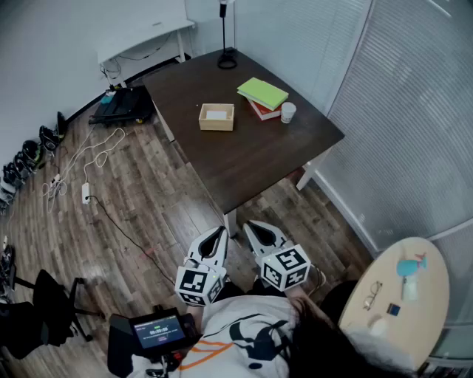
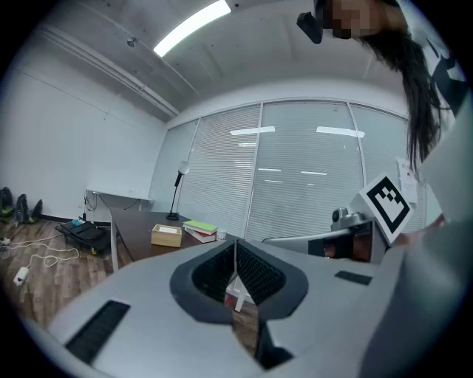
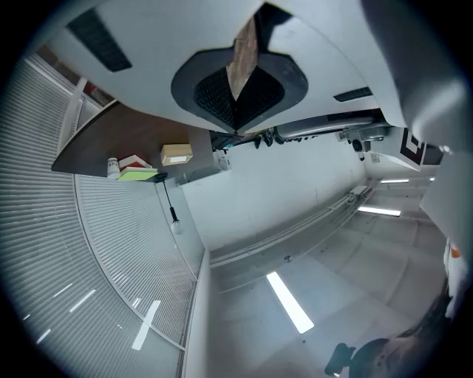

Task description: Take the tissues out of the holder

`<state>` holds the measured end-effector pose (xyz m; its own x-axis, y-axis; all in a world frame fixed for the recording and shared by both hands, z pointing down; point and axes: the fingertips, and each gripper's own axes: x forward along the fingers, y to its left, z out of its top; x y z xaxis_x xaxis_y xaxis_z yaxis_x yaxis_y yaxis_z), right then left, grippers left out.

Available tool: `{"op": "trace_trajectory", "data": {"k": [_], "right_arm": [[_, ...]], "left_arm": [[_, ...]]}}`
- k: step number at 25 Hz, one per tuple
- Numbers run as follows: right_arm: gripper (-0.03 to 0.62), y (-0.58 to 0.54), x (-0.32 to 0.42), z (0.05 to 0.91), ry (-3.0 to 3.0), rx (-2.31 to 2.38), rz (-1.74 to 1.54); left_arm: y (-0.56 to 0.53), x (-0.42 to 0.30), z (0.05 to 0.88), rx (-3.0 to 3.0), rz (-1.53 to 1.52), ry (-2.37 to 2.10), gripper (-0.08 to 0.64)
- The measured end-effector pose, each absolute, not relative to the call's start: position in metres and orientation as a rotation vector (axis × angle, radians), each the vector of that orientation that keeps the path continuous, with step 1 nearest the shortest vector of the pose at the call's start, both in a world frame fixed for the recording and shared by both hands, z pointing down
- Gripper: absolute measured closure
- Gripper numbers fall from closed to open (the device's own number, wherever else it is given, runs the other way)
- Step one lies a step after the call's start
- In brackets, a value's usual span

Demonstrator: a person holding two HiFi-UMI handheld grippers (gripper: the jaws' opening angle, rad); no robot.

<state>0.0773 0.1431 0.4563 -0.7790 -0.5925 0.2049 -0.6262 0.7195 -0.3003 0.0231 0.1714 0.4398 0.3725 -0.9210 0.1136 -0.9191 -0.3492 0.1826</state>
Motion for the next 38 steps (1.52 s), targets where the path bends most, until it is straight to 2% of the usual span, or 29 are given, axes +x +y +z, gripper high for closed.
{"op": "trace_trajectory", "data": {"k": [38], "right_arm": [[0.581, 0.088, -0.059, 0.476, -2.868, 0.819, 0.576]], "left_arm": [[0.150, -0.123, 0.471, 2.246, -0.002, -1.792, 0.560]]}}
